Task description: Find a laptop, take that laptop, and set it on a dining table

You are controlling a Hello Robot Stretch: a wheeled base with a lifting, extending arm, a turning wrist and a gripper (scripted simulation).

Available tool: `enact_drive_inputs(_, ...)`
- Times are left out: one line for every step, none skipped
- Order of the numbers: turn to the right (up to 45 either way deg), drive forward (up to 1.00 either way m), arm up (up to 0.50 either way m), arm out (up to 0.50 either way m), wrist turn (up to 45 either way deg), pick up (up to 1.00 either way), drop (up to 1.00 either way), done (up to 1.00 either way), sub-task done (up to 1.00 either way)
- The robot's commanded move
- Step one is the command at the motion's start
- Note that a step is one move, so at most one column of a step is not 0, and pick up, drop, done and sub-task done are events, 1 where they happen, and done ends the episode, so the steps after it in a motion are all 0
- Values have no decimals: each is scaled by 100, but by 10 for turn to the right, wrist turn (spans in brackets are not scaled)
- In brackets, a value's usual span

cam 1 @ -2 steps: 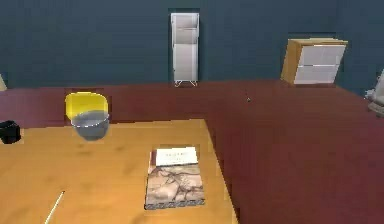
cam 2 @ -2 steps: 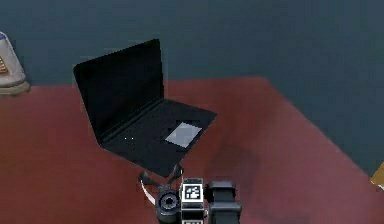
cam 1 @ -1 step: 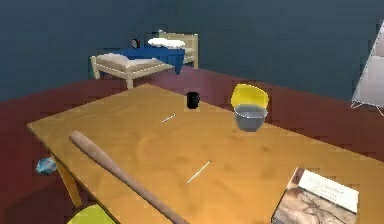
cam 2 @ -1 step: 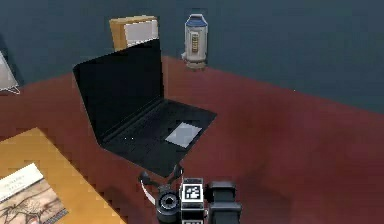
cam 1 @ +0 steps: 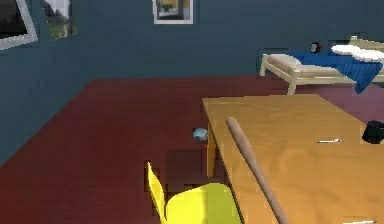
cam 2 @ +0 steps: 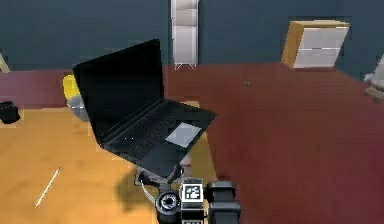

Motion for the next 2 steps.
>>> enact_drive_inputs(-90, 0, 0, 0, 0, 0, 0, 0, 0)
enact_drive_inputs(450, 0, 0, 0, 0, 0, 0, 0, 0)
